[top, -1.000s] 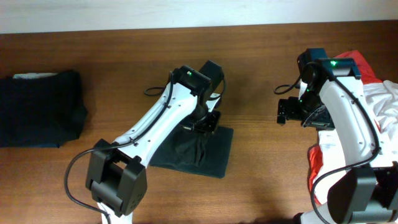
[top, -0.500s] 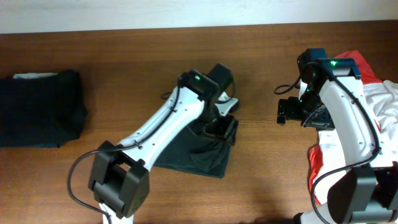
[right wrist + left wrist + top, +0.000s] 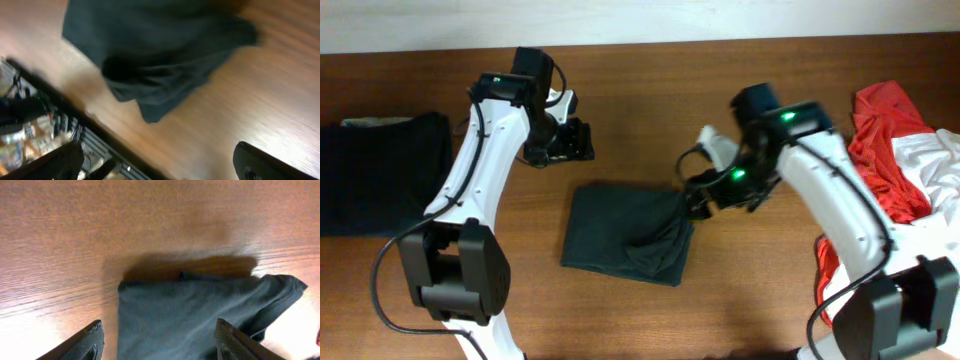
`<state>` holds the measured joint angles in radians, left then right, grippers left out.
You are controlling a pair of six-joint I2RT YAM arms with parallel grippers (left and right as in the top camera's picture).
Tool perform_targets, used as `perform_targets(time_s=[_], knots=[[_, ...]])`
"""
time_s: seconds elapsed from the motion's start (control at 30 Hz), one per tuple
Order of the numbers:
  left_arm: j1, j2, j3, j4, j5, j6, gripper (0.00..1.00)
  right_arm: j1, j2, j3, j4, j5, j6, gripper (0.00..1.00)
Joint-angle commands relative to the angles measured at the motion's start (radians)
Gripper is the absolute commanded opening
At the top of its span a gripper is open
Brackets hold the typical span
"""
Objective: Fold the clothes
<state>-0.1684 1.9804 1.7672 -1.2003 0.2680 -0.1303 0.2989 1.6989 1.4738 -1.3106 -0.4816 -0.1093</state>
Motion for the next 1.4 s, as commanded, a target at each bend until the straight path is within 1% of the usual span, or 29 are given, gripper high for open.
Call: perform_targets(time_s=[0.0, 0.1, 0.13, 0.17, 0.23, 0.27, 0.33, 0.37, 0.4, 0.43, 0.47, 0.53, 0.57, 0.6, 0.67, 0.73, 0.77, 0.8, 0.83, 0.87, 0.97, 1.03, 1.07, 1.17, 1.2, 1.23, 1.3, 1.37], knots=[[-0.005, 0.079, -0.072, 0.027, -0.006, 0.016, 0.72, 0.119, -0.003, -0.101, 0.084, -0.026, -0.01, 0.99], [-0.005, 0.129, -0.108, 0.045, -0.006, 0.016, 0.72, 0.224, -0.002, -0.195, 0.216, -0.001, 0.025, 0.99], [-0.005, 0.15, -0.113, 0.046, -0.003, 0.016, 0.72, 0.269, -0.002, -0.239, 0.304, 0.0, 0.04, 0.97], [-0.006, 0.168, -0.116, 0.046, -0.003, 0.016, 0.72, 0.298, -0.002, -0.266, 0.361, 0.0, 0.04, 0.9], [-0.01, 0.195, -0.116, 0.045, -0.003, 0.016, 0.72, 0.345, -0.002, -0.308, 0.449, 0.0, 0.04, 0.79], [-0.012, 0.199, -0.116, 0.045, -0.003, 0.016, 0.71, 0.359, -0.002, -0.319, 0.472, 0.002, 0.045, 0.78], [-0.014, 0.212, -0.118, 0.045, -0.003, 0.016, 0.72, 0.395, -0.002, -0.344, 0.528, 0.069, 0.109, 0.77], [-0.014, 0.213, -0.122, 0.045, -0.003, 0.016, 0.72, 0.406, -0.002, -0.355, 0.538, 0.104, 0.13, 0.73], [-0.014, 0.213, -0.129, 0.045, -0.003, 0.016, 0.72, 0.415, -0.002, -0.367, 0.541, 0.132, 0.153, 0.6], [-0.014, 0.213, -0.134, 0.045, -0.003, 0.016, 0.72, 0.415, -0.002, -0.378, 0.536, 0.139, 0.172, 0.42], [-0.014, 0.213, -0.14, 0.045, -0.003, 0.016, 0.72, 0.415, -0.002, -0.387, 0.533, 0.139, 0.18, 0.35], [-0.014, 0.213, -0.146, 0.045, -0.003, 0.016, 0.72, 0.414, -0.002, -0.4, 0.534, 0.147, 0.182, 0.27], [-0.014, 0.213, -0.147, 0.045, -0.003, 0.016, 0.72, 0.414, -0.002, -0.401, 0.533, 0.163, 0.193, 0.19], [-0.014, 0.213, -0.147, 0.045, -0.003, 0.016, 0.72, 0.414, -0.002, -0.402, 0.532, 0.201, 0.217, 0.04], [-0.014, 0.213, -0.147, 0.045, -0.003, 0.016, 0.72, 0.414, -0.002, -0.402, 0.509, 0.236, 0.247, 0.04], [-0.014, 0.213, -0.147, 0.04, -0.003, 0.016, 0.72, 0.414, -0.002, -0.402, 0.414, 0.337, 0.374, 0.04], [-0.014, 0.213, -0.147, 0.037, -0.003, 0.016, 0.72, 0.414, -0.002, -0.402, 0.361, 0.356, 0.413, 0.04], [-0.014, 0.213, -0.147, 0.037, -0.003, 0.016, 0.72, 0.414, -0.002, -0.402, 0.312, 0.356, 0.415, 0.06], [-0.014, 0.213, -0.147, 0.034, -0.003, 0.016, 0.72, 0.414, -0.002, -0.402, 0.27, 0.356, 0.418, 0.12], [-0.014, 0.213, -0.147, 0.025, -0.003, 0.016, 0.72, 0.412, -0.002, -0.402, 0.233, 0.36, 0.444, 0.25], [-0.014, 0.213, -0.147, -0.001, -0.003, 0.016, 0.72, 0.395, -0.002, -0.402, 0.196, 0.39, 0.497, 0.24], [-0.014, 0.213, -0.147, -0.014, -0.004, 0.016, 0.72, 0.379, -0.006, -0.401, 0.175, 0.452, 0.57, 0.23], [-0.014, 0.213, -0.147, -0.024, -0.007, 0.016, 0.72, 0.366, -0.023, -0.393, 0.169, 0.45, 0.586, 0.2], [-0.014, 0.213, -0.147, -0.029, -0.039, 0.016, 0.72, 0.361, -0.101, -0.323, 0.182, 0.388, 0.538, 0.2], [-0.014, 0.213, -0.147, -0.026, -0.041, 0.016, 0.72, 0.361, -0.137, -0.285, 0.21, 0.336, 0.496, 0.27], [-0.014, 0.213, -0.147, -0.024, -0.04, 0.016, 0.72, 0.361, -0.158, -0.262, 0.241, 0.29, 0.461, 0.29], [-0.014, 0.213, -0.147, -0.024, -0.04, 0.016, 0.72, 0.361, -0.168, -0.251, 0.33, 0.195, 0.387, 0.29], [-0.014, 0.213, -0.147, -0.023, -0.04, 0.016, 0.73, 0.362, -0.141, -0.254, 0.351, 0.166, 0.381, 0.28]])
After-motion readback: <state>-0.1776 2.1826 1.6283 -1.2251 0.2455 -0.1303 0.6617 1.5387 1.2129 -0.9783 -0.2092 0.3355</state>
